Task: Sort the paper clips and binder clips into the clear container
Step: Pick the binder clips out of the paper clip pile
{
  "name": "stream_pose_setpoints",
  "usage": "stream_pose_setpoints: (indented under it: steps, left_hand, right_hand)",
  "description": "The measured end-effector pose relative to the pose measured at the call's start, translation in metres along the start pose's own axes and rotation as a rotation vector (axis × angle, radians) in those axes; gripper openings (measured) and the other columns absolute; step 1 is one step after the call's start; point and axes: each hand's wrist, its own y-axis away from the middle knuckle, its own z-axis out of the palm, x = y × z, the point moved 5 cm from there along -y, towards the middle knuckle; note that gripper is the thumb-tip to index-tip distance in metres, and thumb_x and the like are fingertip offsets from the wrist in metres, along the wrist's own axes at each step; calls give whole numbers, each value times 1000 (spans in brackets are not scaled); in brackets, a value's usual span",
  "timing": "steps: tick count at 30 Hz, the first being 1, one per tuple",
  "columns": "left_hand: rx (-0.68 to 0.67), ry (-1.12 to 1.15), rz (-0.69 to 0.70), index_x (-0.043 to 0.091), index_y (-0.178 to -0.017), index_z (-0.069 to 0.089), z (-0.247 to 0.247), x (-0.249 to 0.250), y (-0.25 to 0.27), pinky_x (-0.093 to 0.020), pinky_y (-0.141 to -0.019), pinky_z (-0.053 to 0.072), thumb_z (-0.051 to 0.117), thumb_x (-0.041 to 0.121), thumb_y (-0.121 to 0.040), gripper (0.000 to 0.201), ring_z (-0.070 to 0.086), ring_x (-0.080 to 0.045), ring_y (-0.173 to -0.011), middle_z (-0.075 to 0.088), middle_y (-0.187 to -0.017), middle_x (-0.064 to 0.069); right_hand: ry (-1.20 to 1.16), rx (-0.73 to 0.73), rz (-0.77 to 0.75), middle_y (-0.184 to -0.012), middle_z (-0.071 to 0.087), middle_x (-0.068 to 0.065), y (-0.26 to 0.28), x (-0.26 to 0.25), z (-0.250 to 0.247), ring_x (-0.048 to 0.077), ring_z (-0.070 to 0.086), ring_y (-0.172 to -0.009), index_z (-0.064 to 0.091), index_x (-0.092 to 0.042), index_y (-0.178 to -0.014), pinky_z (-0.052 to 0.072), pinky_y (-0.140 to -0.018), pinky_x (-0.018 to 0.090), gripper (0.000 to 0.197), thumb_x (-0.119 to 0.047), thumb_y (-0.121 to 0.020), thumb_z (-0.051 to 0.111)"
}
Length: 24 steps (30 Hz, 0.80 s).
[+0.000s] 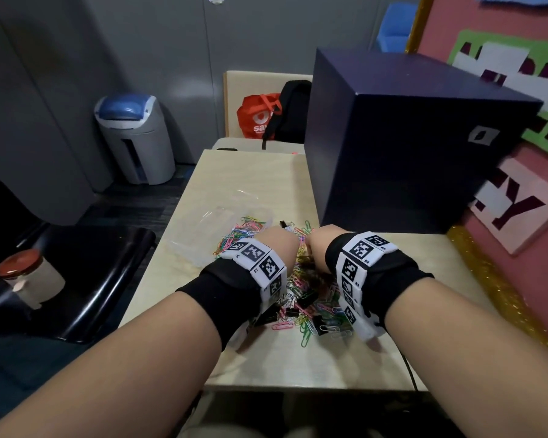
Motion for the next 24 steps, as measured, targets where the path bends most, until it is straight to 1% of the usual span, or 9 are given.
stream_pose_setpoints:
  steps: [1, 2, 4, 6, 9, 12, 15, 20, 24]
  left_hand:
    - [-2, 4, -7, 7, -83, 68, -1, -3, 1, -37, -103, 40, 55, 16, -93, 19, 64, -25, -102, 68, -100, -10]
    - [15, 35, -2, 7, -97, 71, -1, -4, 2, -35, -97, 44, 57, 16, -91, 18, 64, -25, -97, 70, -103, -9]
    - [51, 144, -18, 9, -105, 72, -3, -13, 4, -32, -85, 51, 63, 18, -88, 21, 66, -24, -93, 71, -104, -7]
    - [133, 245, -52, 10, -101, 74, -9, -26, 8, -30, -79, 53, 68, 23, -86, 20, 66, -22, -93, 72, -102, -5]
    - [242, 338, -96, 14, -97, 75, -22, -50, 15, -27, -71, 46, 71, 26, -84, 18, 63, -20, -88, 71, -98, -2]
    - [312, 405, -166, 16, -93, 75, -31, -77, 22, -26, -71, 44, 72, 25, -82, 14, 64, -20, -88, 72, -96, -2]
    - [307, 433, -263, 16, -93, 76, -30, -99, 27, -27, -72, 46, 73, 29, -82, 17, 66, -23, -91, 73, -96, -4]
    - [293, 429, -352, 16, -97, 76, -15, -117, 32, -25, -71, 45, 70, 35, -84, 24, 63, -18, -85, 73, -97, -1]
    - [324, 478, -386, 14, -116, 69, -7, -120, 34, -29, -89, 49, 64, 35, -89, 34, 62, -21, -106, 70, -111, -2]
  right_hand:
    - [2, -8, 21, -82, 52, 4, 1, 0, -3, 21, 49, -76, 54, -12, -101, 45, -87, 31, 7, -17, -98, 50]
    - [0, 12, 18, -72, 45, 3, -1, 0, -5, 19, 46, -65, 52, -13, -91, 43, -80, 30, 8, -16, -98, 49]
    - [-40, 76, 20, -68, 42, 3, 3, 5, -10, 17, 40, -56, 51, -13, -80, 38, -73, 26, 18, -16, -97, 50]
    - [-165, 192, 46, -80, 48, 5, 10, 11, -20, 21, 45, -68, 58, -18, -94, 38, -72, 27, 3, -19, -93, 56]
    - [-324, 326, 29, -104, 62, 12, 14, 15, -41, 21, 49, -83, 64, -13, -116, 41, -73, 28, 30, -21, -88, 62]
    - [-401, 398, -7, -115, 67, 8, 17, 4, -64, 25, 64, -101, 66, -10, -115, 49, -78, 27, 29, -22, -89, 62]
    - [-401, 439, -37, -111, 70, 7, 14, -16, -80, 25, 66, -102, 70, -8, -111, 55, -87, 31, 27, -24, -90, 62]
    - [-561, 527, -113, -114, 69, 5, 6, -41, -88, 24, 63, -107, 68, -15, -114, 51, -92, 30, 26, -21, -89, 64]
    - [-648, 508, -122, -127, 61, 1, 1, -42, -82, 22, 57, -116, 60, -21, -124, 46, -97, 30, 35, -31, -91, 60]
